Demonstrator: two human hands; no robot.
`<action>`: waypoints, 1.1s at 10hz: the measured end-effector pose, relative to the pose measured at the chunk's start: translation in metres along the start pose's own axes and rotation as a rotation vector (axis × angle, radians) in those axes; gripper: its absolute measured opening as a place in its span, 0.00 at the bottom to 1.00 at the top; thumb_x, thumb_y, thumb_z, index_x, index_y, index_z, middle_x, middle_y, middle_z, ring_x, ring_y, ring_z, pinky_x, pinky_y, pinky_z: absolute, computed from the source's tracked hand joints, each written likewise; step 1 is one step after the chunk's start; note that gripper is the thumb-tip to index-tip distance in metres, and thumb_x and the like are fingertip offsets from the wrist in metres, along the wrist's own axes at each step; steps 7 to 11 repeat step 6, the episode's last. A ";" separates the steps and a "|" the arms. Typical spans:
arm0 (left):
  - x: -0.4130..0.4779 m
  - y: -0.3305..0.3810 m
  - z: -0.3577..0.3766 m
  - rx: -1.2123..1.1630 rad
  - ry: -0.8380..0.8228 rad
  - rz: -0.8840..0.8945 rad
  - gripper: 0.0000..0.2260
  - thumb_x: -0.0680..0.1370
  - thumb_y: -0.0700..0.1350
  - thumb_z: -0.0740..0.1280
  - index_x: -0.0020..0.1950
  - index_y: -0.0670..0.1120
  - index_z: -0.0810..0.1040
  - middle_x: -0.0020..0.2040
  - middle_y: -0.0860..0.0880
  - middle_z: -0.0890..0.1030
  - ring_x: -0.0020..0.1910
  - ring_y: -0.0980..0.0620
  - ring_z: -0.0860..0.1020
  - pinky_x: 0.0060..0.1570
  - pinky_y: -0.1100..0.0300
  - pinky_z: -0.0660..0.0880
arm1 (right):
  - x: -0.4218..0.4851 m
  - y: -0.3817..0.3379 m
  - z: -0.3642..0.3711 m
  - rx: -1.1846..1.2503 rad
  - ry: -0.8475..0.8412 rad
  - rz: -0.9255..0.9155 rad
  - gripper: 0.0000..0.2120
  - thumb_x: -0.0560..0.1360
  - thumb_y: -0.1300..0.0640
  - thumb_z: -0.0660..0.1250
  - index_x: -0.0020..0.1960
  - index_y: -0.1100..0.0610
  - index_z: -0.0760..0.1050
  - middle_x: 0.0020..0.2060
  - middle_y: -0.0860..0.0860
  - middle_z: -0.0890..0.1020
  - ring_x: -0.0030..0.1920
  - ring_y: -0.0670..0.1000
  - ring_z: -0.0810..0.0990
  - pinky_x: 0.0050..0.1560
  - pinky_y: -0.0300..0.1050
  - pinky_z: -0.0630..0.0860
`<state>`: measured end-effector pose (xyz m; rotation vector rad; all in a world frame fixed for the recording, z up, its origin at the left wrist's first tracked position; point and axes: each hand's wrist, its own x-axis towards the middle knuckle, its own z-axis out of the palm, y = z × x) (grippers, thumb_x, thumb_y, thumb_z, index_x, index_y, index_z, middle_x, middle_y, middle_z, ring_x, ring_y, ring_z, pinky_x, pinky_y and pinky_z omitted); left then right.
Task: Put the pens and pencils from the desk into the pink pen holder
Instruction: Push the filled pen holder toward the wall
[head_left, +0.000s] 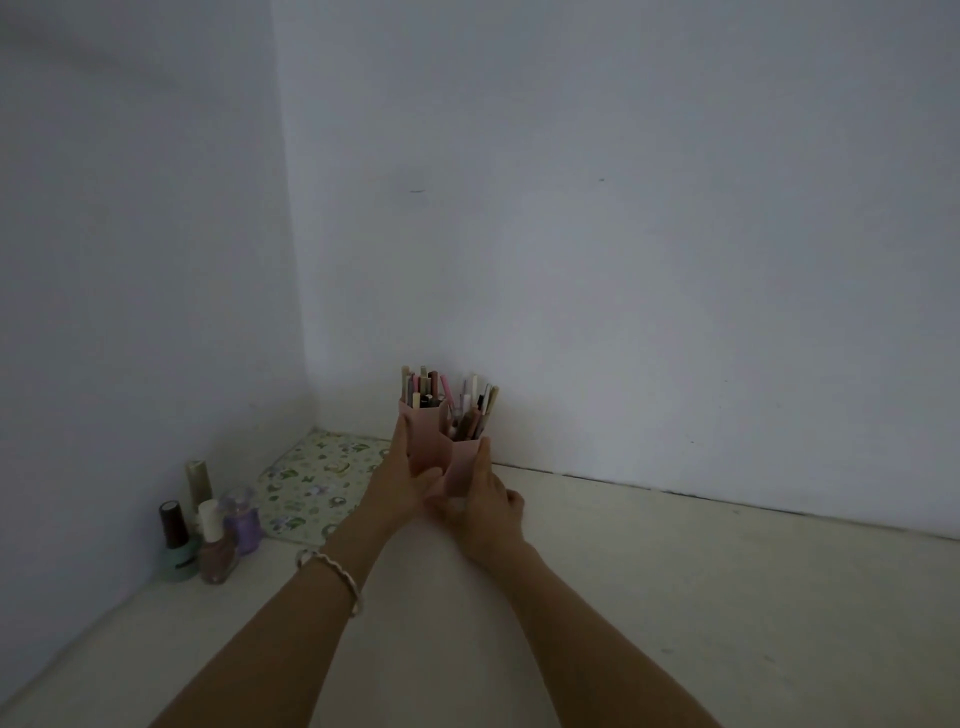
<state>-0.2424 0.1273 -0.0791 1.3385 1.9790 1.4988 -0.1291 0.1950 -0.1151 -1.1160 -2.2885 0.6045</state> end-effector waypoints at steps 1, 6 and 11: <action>0.002 -0.002 0.002 0.038 0.016 -0.007 0.41 0.77 0.35 0.68 0.80 0.45 0.43 0.77 0.42 0.60 0.74 0.45 0.64 0.72 0.47 0.64 | 0.003 0.000 -0.001 -0.015 -0.016 -0.002 0.51 0.70 0.32 0.62 0.78 0.52 0.34 0.71 0.51 0.69 0.69 0.51 0.68 0.62 0.51 0.61; -0.020 0.088 -0.027 -0.095 0.547 0.140 0.43 0.71 0.58 0.73 0.79 0.56 0.52 0.73 0.45 0.69 0.70 0.48 0.70 0.66 0.51 0.70 | -0.025 -0.002 -0.110 0.426 0.078 0.042 0.55 0.67 0.37 0.73 0.79 0.54 0.42 0.77 0.54 0.55 0.75 0.54 0.60 0.73 0.54 0.62; -0.020 0.088 -0.027 -0.095 0.547 0.140 0.43 0.71 0.58 0.73 0.79 0.56 0.52 0.73 0.45 0.69 0.70 0.48 0.70 0.66 0.51 0.70 | -0.025 -0.002 -0.110 0.426 0.078 0.042 0.55 0.67 0.37 0.73 0.79 0.54 0.42 0.77 0.54 0.55 0.75 0.54 0.60 0.73 0.54 0.62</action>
